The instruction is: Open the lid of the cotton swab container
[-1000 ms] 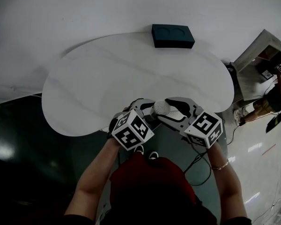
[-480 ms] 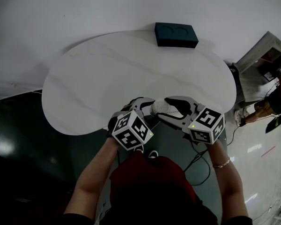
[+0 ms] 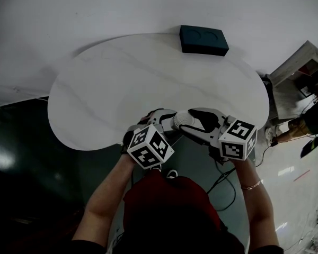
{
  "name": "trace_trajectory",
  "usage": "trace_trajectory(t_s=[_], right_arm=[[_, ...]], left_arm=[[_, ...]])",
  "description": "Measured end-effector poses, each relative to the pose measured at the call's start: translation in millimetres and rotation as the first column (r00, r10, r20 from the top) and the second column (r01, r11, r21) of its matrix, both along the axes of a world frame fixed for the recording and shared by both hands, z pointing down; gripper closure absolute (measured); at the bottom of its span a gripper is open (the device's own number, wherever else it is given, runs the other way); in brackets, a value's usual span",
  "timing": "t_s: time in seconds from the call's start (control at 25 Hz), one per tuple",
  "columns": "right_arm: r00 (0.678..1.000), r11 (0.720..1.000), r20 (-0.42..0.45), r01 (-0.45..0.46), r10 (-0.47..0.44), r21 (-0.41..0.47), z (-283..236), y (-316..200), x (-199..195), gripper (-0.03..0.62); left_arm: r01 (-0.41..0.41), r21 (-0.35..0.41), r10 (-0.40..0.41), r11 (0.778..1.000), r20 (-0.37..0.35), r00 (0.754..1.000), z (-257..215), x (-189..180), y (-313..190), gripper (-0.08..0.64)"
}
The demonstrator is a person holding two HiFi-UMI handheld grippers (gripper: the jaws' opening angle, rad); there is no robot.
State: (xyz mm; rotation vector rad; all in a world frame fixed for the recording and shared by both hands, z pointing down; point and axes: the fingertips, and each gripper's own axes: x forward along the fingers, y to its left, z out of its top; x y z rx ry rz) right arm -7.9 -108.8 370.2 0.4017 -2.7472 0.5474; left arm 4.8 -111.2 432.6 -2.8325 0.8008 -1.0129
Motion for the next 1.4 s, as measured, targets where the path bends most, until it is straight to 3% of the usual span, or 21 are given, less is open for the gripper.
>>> trace_trajectory(t_s=[0.48, 1.4], right_arm=[[0.997, 0.995, 0.054, -0.063, 0.059, 0.073, -15, -13, 3, 0.339], [0.964, 0.976, 0.154, -0.217, 0.215, -0.004, -18, -58, 8, 0.339]], left_arm=[[0.012, -0.028, -0.011, 1.000, 0.008, 1.000, 12, -3, 1, 0.307], [0.022, -0.092, -0.024, 0.996, -0.021, 0.999, 25, -8, 3, 0.305]])
